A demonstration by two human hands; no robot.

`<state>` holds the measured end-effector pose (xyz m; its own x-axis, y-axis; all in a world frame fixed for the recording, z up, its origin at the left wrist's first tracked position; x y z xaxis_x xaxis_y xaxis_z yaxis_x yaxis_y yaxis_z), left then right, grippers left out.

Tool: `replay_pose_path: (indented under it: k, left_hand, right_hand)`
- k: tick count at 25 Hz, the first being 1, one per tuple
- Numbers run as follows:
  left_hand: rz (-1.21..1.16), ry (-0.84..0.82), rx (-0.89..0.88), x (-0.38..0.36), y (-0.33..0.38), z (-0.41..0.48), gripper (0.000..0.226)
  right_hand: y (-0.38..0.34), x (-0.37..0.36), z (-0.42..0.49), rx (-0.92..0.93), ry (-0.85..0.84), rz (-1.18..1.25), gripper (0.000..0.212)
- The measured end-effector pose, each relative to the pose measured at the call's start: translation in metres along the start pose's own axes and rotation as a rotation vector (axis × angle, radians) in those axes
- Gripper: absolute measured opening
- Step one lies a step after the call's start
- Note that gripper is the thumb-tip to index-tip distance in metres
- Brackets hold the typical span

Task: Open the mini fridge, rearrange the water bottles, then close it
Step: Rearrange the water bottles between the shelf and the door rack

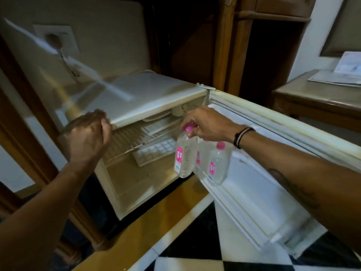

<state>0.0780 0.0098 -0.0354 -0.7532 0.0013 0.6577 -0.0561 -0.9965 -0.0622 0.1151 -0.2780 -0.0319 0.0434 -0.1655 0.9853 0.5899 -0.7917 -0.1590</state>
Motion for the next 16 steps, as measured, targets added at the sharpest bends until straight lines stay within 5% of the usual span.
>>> replay_pose_path:
  k: [6,13,16]
  left_hand:
    - [0.003,-0.043,0.005,-0.003,-0.002,0.001,0.041]
    - [-0.061,-0.087,0.019,-0.005,-0.005,-0.002,0.045]
    - [-0.061,-0.133,0.015,-0.014,-0.006,-0.002,0.053]
  right_hand:
    - [0.008,0.01,-0.039,-0.119,-0.298,-0.205,0.024]
    - [0.009,-0.029,-0.046,-0.26,-0.428,-0.404,0.023]
    - [0.013,-0.047,-0.044,-0.283,-0.483,-0.509,0.047]
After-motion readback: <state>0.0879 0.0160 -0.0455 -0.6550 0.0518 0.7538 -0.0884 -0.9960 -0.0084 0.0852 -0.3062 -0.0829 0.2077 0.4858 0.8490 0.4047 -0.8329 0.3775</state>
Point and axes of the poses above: each hand's wrist, its own z-axis towards the middle knuckle, its own x-axis out of the back of the hand, y = z × x, the point moved 8 cm from there along z, towards the middle knuckle, and after that the axes turned 15 degrees about -y, right-handed, at the moved point
